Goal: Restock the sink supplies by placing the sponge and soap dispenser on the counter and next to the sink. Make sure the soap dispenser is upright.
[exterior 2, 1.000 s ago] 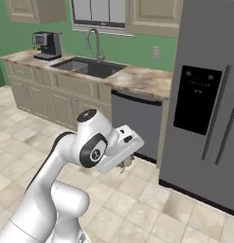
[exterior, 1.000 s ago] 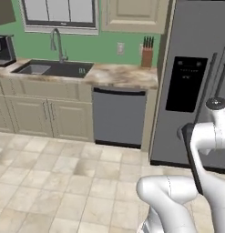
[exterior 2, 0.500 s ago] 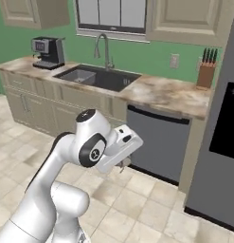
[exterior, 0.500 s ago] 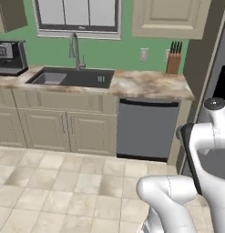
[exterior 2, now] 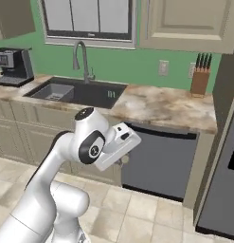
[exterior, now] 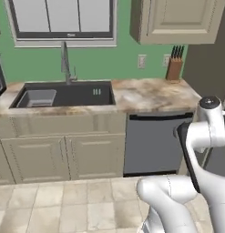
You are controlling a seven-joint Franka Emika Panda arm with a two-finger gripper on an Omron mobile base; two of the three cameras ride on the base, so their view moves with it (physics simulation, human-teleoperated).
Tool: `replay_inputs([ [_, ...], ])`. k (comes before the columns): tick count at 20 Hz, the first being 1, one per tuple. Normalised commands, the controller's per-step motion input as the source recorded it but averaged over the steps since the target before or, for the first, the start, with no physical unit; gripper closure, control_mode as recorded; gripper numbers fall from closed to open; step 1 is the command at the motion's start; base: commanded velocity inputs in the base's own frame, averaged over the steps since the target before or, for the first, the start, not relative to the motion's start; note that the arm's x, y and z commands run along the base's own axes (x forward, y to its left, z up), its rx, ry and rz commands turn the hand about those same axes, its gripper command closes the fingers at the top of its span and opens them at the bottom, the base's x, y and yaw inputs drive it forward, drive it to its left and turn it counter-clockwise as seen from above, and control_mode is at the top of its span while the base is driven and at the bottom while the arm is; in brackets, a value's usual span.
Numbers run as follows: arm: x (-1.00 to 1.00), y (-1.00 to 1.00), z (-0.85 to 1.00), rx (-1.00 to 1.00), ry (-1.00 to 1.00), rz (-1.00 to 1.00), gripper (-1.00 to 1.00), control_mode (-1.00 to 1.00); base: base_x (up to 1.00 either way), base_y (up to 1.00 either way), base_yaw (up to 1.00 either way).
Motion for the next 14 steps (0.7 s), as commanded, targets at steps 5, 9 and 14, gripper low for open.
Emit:
replay_inputs([
  [5,0.00,0.00,0.00,0.00,0.00,0.00,1.00,1.00,1.00,0.58,-0.41],
  [9,0.00,0.00,0.00,0.00,0.00,0.00,1.00,1.00,1.00,0.52,-0.33],
  [14,0.00,0.00,0.00,0.00,0.00,0.00,1.00,1.00,0.91,0.17,-0.18],
])
